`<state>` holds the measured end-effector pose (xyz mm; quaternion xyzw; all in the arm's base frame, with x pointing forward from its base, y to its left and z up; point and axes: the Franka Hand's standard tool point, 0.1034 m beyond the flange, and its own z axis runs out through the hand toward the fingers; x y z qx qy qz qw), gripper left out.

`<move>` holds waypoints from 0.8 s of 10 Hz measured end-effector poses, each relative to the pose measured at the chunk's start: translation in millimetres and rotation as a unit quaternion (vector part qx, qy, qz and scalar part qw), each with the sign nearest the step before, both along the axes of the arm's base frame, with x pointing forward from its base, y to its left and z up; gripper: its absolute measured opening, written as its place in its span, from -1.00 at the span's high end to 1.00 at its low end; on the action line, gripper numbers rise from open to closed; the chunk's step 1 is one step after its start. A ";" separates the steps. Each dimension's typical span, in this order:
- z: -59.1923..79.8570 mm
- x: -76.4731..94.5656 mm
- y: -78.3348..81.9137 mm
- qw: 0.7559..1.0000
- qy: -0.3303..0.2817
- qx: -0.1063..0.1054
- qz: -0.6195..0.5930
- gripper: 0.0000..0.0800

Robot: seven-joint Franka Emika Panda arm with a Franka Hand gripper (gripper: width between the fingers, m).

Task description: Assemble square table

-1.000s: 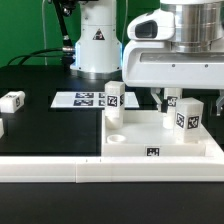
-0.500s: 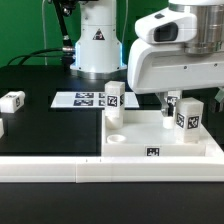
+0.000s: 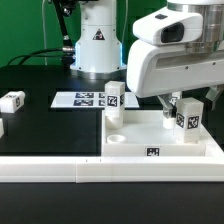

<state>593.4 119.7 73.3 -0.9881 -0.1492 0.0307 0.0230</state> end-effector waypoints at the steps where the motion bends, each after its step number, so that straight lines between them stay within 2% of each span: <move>1: 0.0 0.1 -0.3 1.000 0.000 0.000 0.000 0.00; 2: 0.0 0.1 -0.4 1.000 0.000 0.000 -0.004 0.00; 3: 0.0 0.1 -0.5 1.000 0.000 -0.001 -0.013 0.27; 4: 0.0 0.1 -0.5 1.000 0.000 -0.001 -0.014 0.27; 8: 0.0 -0.1 0.4 0.989 0.006 -0.009 -0.150 0.27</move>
Offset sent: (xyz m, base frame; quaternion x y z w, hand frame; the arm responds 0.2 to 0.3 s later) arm 0.0000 0.0000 0.0000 0.0000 0.0000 0.0000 1.0000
